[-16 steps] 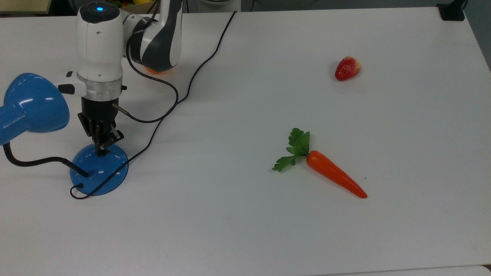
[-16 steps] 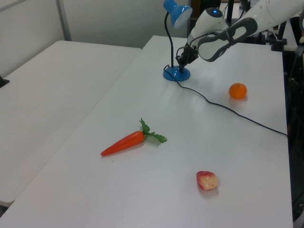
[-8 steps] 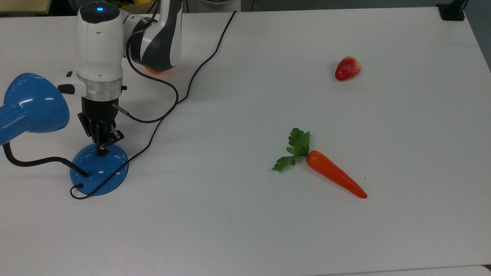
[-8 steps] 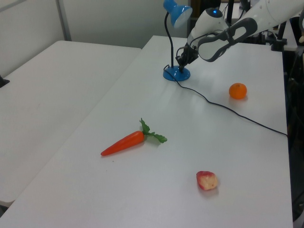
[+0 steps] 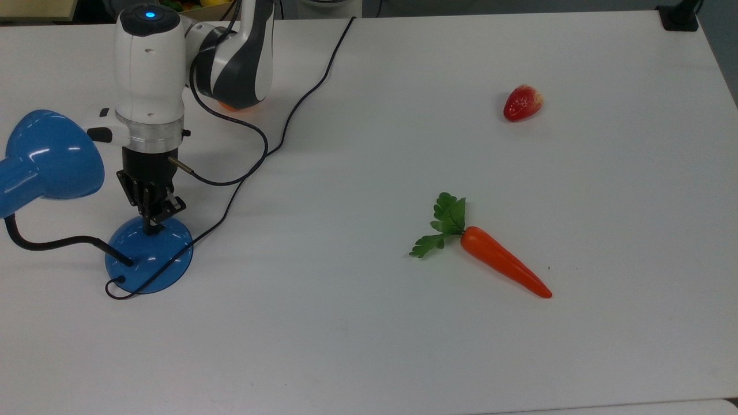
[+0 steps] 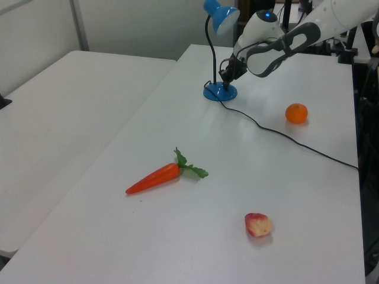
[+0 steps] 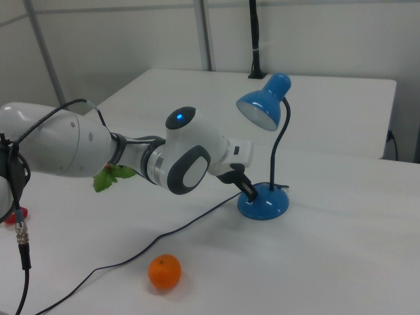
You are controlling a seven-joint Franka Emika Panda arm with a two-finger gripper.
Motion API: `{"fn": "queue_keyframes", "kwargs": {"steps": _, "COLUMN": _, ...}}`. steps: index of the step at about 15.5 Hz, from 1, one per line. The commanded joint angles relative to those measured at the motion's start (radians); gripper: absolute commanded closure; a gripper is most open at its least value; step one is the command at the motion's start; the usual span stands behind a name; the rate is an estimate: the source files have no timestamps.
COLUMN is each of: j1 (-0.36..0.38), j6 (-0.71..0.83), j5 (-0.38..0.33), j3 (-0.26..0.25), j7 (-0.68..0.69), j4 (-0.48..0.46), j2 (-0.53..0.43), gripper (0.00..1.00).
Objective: Turn on desk lamp
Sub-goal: 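Press down on the switch on the lamp base with the gripper fingers, then lift the gripper up off the lamp base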
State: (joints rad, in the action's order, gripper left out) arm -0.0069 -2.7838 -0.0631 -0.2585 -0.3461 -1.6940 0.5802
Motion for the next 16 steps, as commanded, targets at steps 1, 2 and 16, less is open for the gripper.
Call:
{"fn": "queue_keyframes", "kwargs": {"steps": 1, "j1": 0.005, "j6": -0.014, "j5": -0.012, "j3": -0.002, "j7": -0.002, "j4": 0.011, "j2": 0.044, "gripper": 1.00}}
{"fn": "queue_keyframes", "kwargs": {"steps": 2, "j1": 0.005, "j6": -0.014, "j5": -0.012, "j3": -0.002, "j7": -0.004, "j4": 0.013, "j2": 0.044, "gripper": 1.00}}
{"fn": "queue_keyframes", "kwargs": {"steps": 16, "j1": -0.100, "j6": 0.145, "j5": -0.001, "j3": 0.111, "j7": 0.032, "j4": -0.049, "j2": -0.141, "gripper": 1.00}}
